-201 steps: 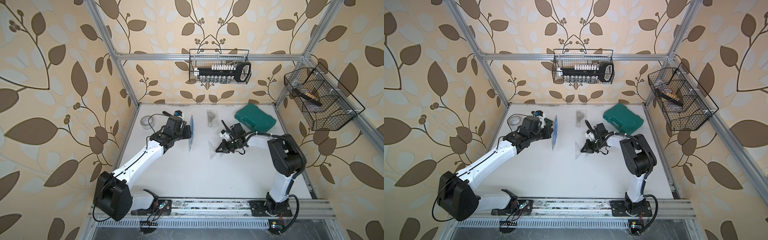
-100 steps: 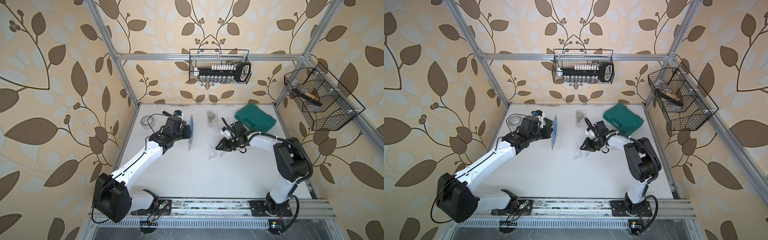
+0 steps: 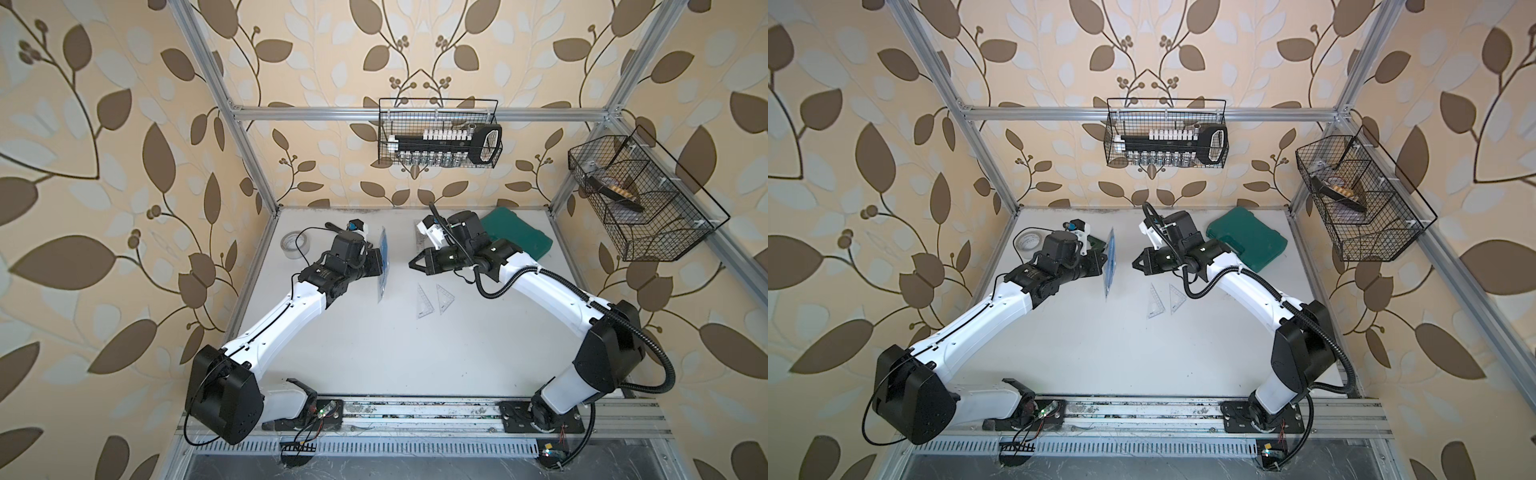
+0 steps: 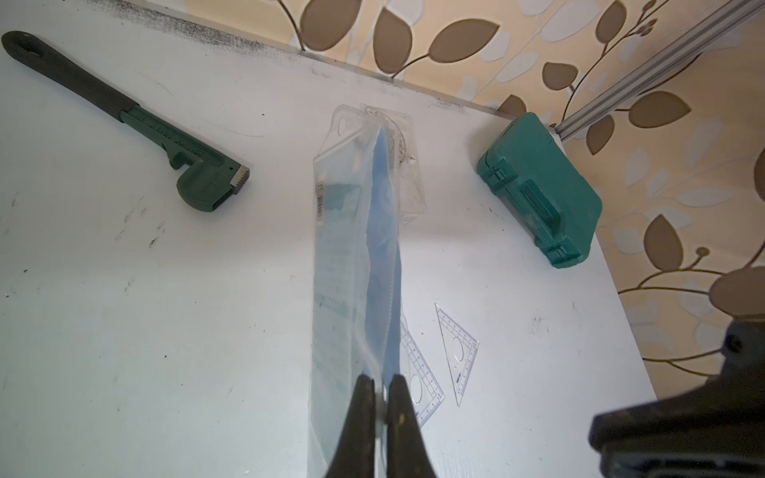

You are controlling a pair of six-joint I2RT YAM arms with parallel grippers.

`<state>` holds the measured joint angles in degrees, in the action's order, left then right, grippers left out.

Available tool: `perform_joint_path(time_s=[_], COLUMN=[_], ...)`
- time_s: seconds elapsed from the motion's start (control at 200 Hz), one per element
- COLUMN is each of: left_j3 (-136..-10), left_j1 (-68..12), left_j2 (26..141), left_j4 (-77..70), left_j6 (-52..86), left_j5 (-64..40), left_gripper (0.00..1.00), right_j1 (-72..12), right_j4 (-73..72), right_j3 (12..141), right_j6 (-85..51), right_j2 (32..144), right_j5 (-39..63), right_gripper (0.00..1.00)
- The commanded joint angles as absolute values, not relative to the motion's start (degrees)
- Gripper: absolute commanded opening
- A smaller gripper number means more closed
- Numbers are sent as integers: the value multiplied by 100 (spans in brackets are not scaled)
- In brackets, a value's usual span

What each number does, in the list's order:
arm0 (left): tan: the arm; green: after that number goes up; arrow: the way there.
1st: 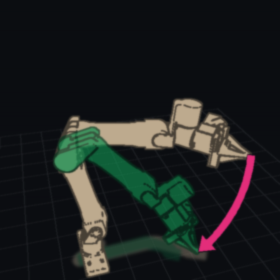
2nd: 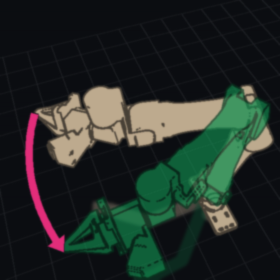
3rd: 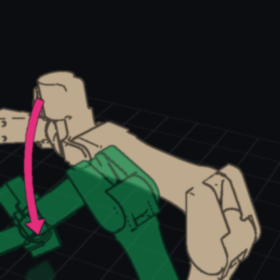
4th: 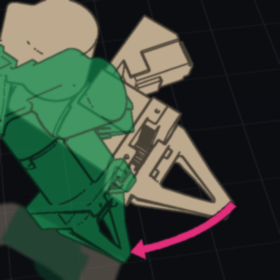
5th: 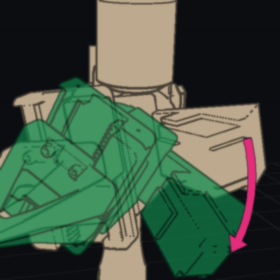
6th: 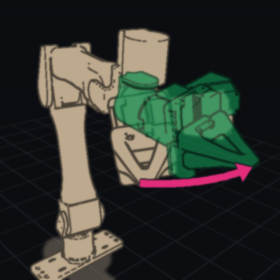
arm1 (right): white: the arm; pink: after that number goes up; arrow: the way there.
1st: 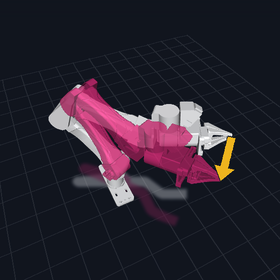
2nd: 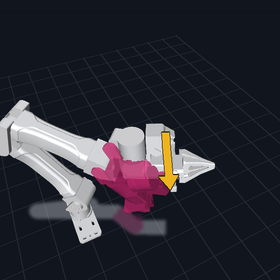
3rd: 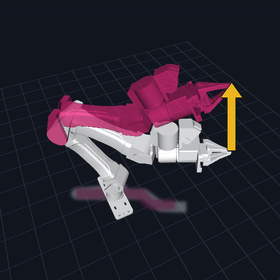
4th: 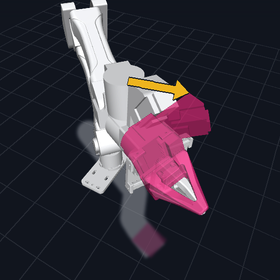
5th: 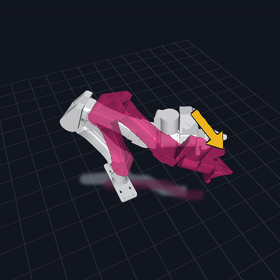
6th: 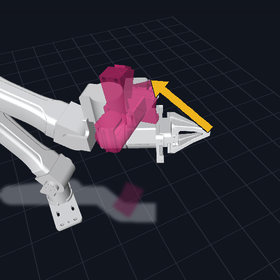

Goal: Open the ruler set and take out the ruler
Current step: Take out the ruler from the ruler set bag.

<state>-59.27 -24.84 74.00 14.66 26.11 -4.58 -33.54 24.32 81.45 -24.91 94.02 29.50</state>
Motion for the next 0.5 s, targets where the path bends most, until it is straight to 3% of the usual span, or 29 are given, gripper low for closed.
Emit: perform_joint_path(time_s=[0.0, 0.495], left_j3=[-5906, -5985], left_j1=[-2579, -2729], left_j2=[7470, 7552], left_j4=[1079, 907], left_j6=[2750, 2856], left_j5=[-635, -724], left_gripper=[0, 0], right_j1=[-3542, -3813], right_j4=[2505, 2325], right_j3=[8516, 8878], right_j6=[-2658, -2900], right_j2=[9772, 10672], right_j5=[2816, 2670], right_gripper=[1, 0])
